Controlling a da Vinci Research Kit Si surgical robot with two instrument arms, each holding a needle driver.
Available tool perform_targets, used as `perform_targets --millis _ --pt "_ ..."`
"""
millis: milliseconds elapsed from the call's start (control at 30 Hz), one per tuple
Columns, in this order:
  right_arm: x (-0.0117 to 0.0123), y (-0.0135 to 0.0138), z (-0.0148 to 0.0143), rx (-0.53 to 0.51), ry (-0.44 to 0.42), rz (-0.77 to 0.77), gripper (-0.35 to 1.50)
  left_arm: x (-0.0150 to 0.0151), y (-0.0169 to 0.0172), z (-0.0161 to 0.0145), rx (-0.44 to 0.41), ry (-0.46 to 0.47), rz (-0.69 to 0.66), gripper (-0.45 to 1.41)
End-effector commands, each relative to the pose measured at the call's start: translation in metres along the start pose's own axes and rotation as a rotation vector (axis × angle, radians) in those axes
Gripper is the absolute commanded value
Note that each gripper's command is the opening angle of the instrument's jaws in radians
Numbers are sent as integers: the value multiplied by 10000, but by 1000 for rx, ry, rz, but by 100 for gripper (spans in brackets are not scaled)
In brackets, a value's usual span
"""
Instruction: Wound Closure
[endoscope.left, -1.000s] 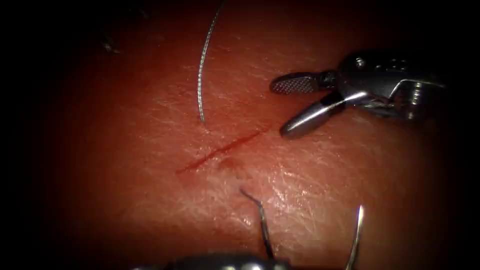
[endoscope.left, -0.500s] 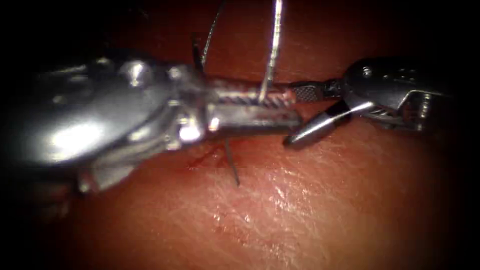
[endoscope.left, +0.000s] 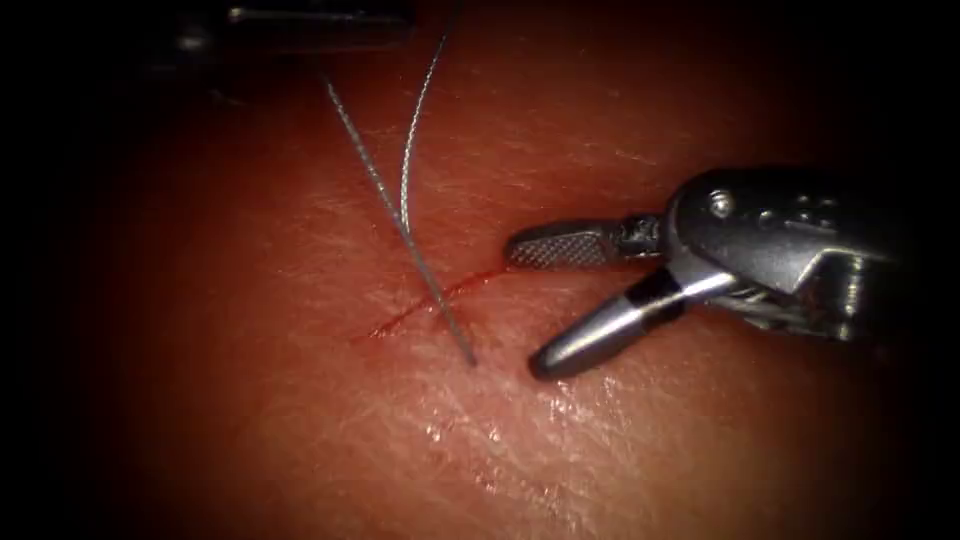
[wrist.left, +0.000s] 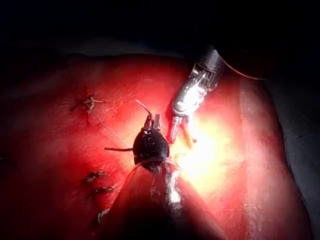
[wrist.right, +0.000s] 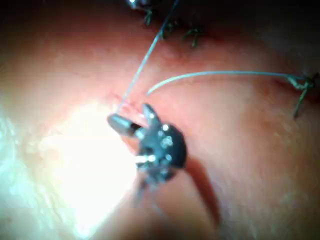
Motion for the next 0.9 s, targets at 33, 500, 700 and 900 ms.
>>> perform_targets --millis 33,500,700,900 --pt "-15 -1 16 11 -7 -8 31 -5 1 7 0 0 0 -45" --pt "-54 -2 56 41 -48 -9 9 -6 11 7 9 4 1 -45" --pt "-53 0 61 67 -57 -10 -35 -4 17 7 5 13 -2 -45" --pt "-54 -4 49 80 -135 -8 -35 -3 20 4 3 22 -3 -45"
